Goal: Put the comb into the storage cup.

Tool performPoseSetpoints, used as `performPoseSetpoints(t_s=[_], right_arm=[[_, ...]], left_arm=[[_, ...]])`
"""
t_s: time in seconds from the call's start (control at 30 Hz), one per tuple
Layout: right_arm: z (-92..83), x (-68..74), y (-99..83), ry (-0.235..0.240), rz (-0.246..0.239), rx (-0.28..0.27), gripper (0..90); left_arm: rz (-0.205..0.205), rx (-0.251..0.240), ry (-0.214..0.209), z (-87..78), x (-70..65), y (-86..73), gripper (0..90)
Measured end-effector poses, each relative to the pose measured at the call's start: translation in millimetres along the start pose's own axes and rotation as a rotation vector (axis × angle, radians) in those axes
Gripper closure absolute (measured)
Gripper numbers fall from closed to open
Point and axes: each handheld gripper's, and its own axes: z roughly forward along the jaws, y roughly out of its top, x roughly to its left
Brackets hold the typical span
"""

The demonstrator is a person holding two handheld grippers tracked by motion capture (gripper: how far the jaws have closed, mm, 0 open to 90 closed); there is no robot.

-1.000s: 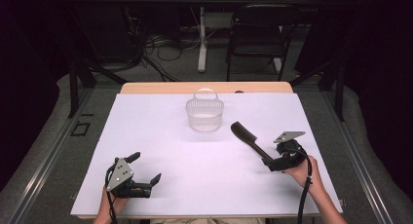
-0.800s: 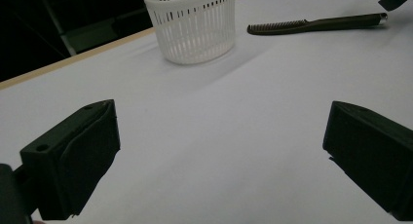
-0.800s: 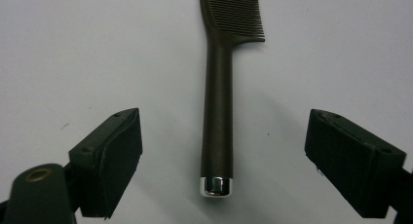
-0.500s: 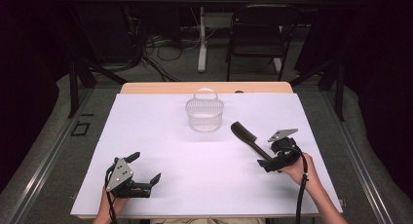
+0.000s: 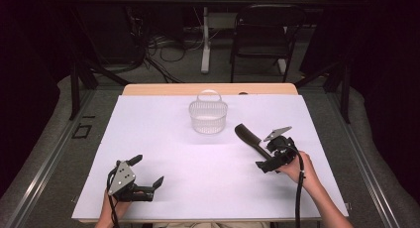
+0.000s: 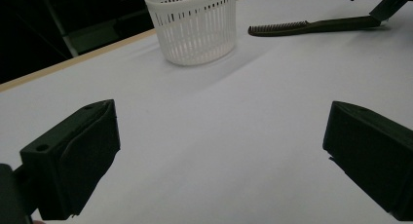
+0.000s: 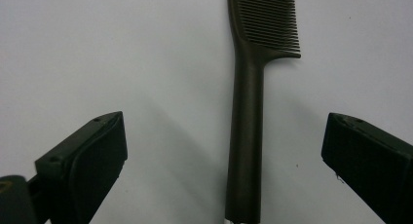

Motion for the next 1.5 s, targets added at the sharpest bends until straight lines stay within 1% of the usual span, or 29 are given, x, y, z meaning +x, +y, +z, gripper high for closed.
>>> performPoseSetpoints(t_s=[0.03, 0.13, 0.2, 0.27, 0.33, 0.37, 0.4, 0.43, 0.47, 0.5, 0.57, 0.6, 0.63, 0.67, 0.73, 0.77, 0.83, 0.9, 0.93, 0.97, 1.03, 1.1, 1.13, 1.17, 1.2, 1.3, 1.33, 1.37, 1.5], right_arm=[[0.8, -0.4, 1.7, -0.006, -0.009, 0.013, 2.1], [2.8, -0.4, 4.9, -0.016, -0.003, 0.021, 2.4], [4.0, -0.6, 8.5, -0.020, 0.001, 0.028, 5.0], [5.9, -1.6, 11.9, -0.028, 0.002, 0.029, 12.8], [7.2, -3.5, 18.3, -0.030, 0.012, 0.054, 19.9], [7.2, -3.5, 18.3, -0.030, 0.012, 0.054, 19.9], [8.2, -3.8, 20.4, -0.035, 0.015, 0.059, 26.1], [8.5, -4.0, 22.9, -0.039, 0.022, 0.069, 29.3], [9.9, -5.4, 28.0, -0.035, 0.012, 0.092, 34.7], [9.9, -5.4, 28.0, -0.035, 0.012, 0.092, 34.7], [13.0, -6.1, 32.5, -0.036, 0.010, 0.100, 41.5], [14.3, -6.4, 35.8, -0.040, 0.005, 0.130, 43.9], [15.8, -5.9, 36.8, -0.037, 0.017, 0.134, 46.6], [18.0, -7.2, 38.7, -0.031, 0.001, 0.141, 48.9], [21.8, -8.1, 41.6, -0.028, -0.007, 0.169, 53.3], [24.4, -8.8, 44.7, -0.034, -0.011, 0.216, 56.5], [26.2, -9.0, 45.2, -0.032, -0.007, 0.212, 58.4], [29.1, -10.4, 47.6, -0.027, -0.015, 0.234, 60.9], [29.1, -10.4, 47.6, -0.027, -0.015, 0.234, 60.9], [31.1, -10.3, 49.1, -0.020, -0.014, 0.248, 62.2], [32.2, -10.3, 49.8, -0.019, -0.013, 0.255, 62.3], [35.5, -10.5, 51.7, -0.020, -0.007, 0.278, 64.3], [37.1, -11.2, 52.7, -0.021, -0.020, 0.285, 64.5], [38.9, -11.4, 53.0, -0.024, -0.021, 0.289, 64.8], [39.8, -10.6, 53.7, -0.023, -0.006, 0.306, 65.4], [42.2, -10.8, 55.0, -0.028, -0.003, 0.308, 66.6], [43.2, -12.3, 55.9, -0.033, -0.024, 0.311, 67.3], [45.7, -11.6, 55.9, -0.038, -0.003, 0.321, 68.1], [45.6, -14.5, 57.5, -0.023, -0.002, 0.348, 70.3]], left_arm=[[0.003, -0.001, -0.002, 0.1, -0.3, 0.2, 0.2], [0.005, -0.001, -0.002, 0.2, -0.2, 0.3, 0.2], [0.000, -0.002, -0.001, 0.4, -0.4, 0.2, 0.2], [0.001, -0.002, -0.002, 0.2, -0.1, 0.2, 0.2], [0.000, -0.003, -0.003, 0.3, -0.1, 0.3, 0.2], [0.001, -0.003, -0.003, 0.4, -0.2, 0.3, 0.2], [0.003, -0.003, -0.004, 0.5, -0.1, 0.4, 0.3], [0.003, -0.003, -0.004, 0.6, -0.1, 0.4, 0.2], [0.001, -0.003, -0.004, 0.6, -0.2, 0.4, 0.2], [0.001, -0.003, -0.005, 0.6, -0.1, 0.4, 0.2], [-0.001, -0.004, -0.006, 0.7, 0.2, 0.2, 0.2], [-0.001, -0.004, -0.007, 0.7, 0.3, 0.2, 0.2], [-0.001, -0.004, -0.006, 0.7, 0.4, 0.2, 0.2], [0.000, -0.003, -0.007, 0.6, 0.5, 0.2, 0.2], [0.000, -0.003, -0.007, 0.7, 0.5, 0.1, 0.2], [-0.001, -0.006, -0.008, 0.7, 0.3, 0.3, 0.2], [0.003, -0.006, -0.006, 0.5, 0.1, 0.5, 0.2], [0.004, -0.004, -0.007, 0.9, -0.4, 0.6, 0.3], [0.004, -0.004, -0.008, 1.1, -0.5, 0.5, 0.3], [0.006, -0.002, -0.007, 1.1, -0.5, 0.6, 0.2], [0.007, -0.002, -0.006, 1.1, -0.5, 0.7, 0.3], [0.006, -0.005, -0.008, 1.2, -0.4, 0.6, 0.3], [0.005, -0.004, -0.007, 1.1, -0.4, 0.6, 0.3], [0.004, -0.004, -0.007, 1.1, -0.3, 0.5, 0.3], [0.006, -0.003, -0.007, 1.2, -0.1, 0.5, 0.3], [0.003, -0.004, -0.007, 1.2, -0.2, 0.5, 0.3], [0.005, -0.003, -0.007, 1.2, -0.2, 0.5, 0.4], [0.006, -0.005, -0.009, 0.9, 0.1, 0.5, 0.4], [0.003, -0.006, -0.010, 1.0, 0.0, 0.4, 0.4]])
